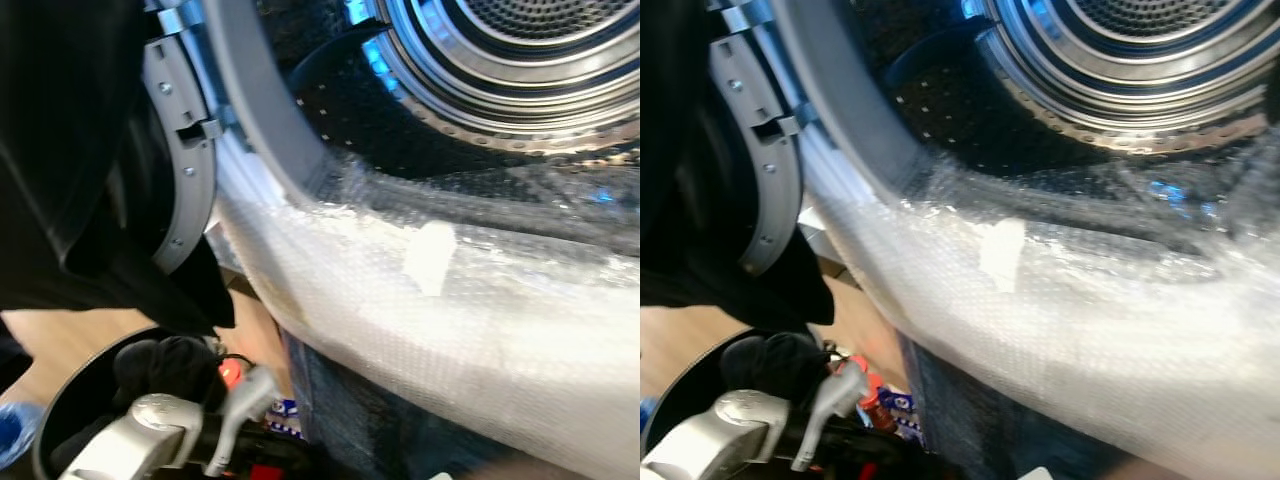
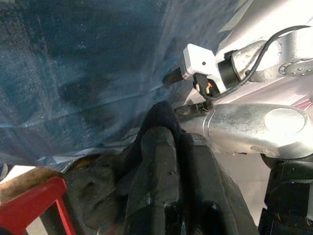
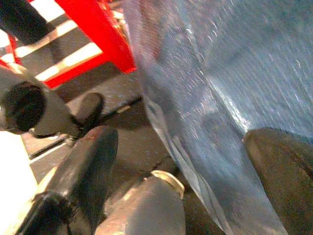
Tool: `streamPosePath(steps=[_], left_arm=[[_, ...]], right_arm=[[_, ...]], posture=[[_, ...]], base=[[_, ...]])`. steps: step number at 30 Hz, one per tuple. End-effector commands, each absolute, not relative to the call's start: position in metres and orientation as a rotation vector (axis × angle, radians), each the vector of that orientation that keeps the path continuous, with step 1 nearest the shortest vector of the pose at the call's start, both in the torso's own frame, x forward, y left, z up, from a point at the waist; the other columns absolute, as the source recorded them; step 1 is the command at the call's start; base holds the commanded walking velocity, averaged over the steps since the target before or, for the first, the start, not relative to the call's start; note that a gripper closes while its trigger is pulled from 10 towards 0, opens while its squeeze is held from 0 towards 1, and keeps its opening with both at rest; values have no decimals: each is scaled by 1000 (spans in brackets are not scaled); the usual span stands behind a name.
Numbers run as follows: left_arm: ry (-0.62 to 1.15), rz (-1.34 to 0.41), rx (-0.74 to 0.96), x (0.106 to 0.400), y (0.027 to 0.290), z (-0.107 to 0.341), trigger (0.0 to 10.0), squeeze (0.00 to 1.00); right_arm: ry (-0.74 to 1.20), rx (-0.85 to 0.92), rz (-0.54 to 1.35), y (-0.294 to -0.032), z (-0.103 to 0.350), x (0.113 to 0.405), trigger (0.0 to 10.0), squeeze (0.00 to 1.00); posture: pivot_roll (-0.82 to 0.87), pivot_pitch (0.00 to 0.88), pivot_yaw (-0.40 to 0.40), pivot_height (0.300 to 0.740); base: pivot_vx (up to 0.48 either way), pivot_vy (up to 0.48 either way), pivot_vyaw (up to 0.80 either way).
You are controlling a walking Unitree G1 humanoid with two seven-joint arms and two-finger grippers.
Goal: Clothes washing
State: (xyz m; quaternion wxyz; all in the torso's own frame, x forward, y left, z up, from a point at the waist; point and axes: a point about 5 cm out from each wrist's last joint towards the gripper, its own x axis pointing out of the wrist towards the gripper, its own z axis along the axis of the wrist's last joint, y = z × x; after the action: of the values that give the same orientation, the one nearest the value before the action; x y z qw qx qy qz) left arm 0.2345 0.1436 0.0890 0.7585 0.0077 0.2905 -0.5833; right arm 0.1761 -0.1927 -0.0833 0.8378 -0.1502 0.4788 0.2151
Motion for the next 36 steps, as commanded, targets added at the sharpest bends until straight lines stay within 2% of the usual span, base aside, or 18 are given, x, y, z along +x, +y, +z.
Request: streamPosePath(steps=[1,3,6,11,23,31,36], left_arm=[[622,-1233,21,236,150,91,0,0],[618,-1227,17,235,151,91,0,0],[613,-1221,7,233,151,90,0,0],[611,-1222,1,231,151,90,0,0],[584,-1221,6,240,149,96,0,0],[557,-1267,7,248,133,97,0,0],[556,-1280,2,248,130,98,0,0]], right_arm=[[968,-281,561,-184,-80,180,10000,0],[948,-238,614,-185,-76,181,10000,0],[913,-77,735,-182,-69,183,10000,0],[835,8,855,-181,-59,187,10000,0],[600,48,958,-185,-31,199,10000,0],[490,-2,1009,-168,-17,207,10000,0],[371,34,1025,-153,4,216,10000,0]], posture=[[7,0,157,740],[5,0,153,740],[8,0,150,740],[6,0,143,740],[4,0,149,740],[-29,0,159,740],[-32,0,162,740]], base=[[0,0,0],[0,0,0],[0,0,0],[0,0,0],[0,0,0],[0,0,0],[0,0,0]])
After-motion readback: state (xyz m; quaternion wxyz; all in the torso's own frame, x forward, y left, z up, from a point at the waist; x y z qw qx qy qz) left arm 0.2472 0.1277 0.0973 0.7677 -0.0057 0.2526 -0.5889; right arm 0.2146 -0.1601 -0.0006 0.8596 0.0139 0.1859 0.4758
